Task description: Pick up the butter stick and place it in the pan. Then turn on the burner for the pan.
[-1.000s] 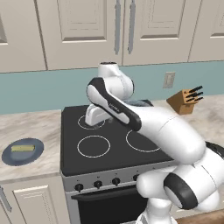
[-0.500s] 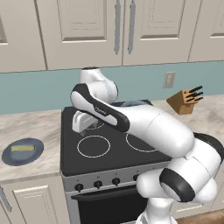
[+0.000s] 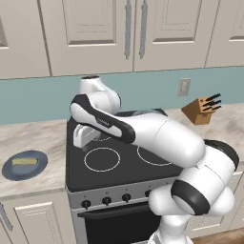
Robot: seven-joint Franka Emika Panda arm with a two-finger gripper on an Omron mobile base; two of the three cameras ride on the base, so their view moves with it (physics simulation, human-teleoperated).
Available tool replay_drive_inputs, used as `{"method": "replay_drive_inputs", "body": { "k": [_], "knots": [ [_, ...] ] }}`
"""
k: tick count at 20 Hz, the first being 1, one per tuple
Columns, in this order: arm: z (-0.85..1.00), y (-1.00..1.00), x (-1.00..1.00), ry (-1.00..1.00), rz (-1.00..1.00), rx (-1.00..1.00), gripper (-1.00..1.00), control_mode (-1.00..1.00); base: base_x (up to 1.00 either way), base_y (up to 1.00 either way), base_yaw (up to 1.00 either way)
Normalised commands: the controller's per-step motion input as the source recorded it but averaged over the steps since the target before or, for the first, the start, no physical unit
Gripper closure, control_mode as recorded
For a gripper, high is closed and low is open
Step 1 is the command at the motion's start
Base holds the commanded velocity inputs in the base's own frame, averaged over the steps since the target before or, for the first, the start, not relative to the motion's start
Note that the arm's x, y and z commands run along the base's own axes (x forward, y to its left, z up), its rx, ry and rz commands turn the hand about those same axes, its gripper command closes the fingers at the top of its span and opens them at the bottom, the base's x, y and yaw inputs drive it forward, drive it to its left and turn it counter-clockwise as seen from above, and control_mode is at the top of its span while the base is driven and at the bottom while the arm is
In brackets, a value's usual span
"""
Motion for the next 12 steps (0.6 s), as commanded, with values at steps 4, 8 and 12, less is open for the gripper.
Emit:
{"method": "replay_drive_inputs", "body": {
  "k": [4, 8, 12],
  "knots": [
    [-0.06, 0.07, 0.0, 0.0, 0.03, 0.0, -1.0, -1.0, 0.0, 0.0, 0.0],
    [-0.06, 0.13, 0.0, 0.0, 0.02, 0.0, -1.0, -1.0, 0.0, 0.0, 0.0],
    [-0.03, 0.12, 0.0, 0.0, 0.02, 0.0, -1.0, -1.0, 0.0, 0.0, 0.0]
  ]
}}
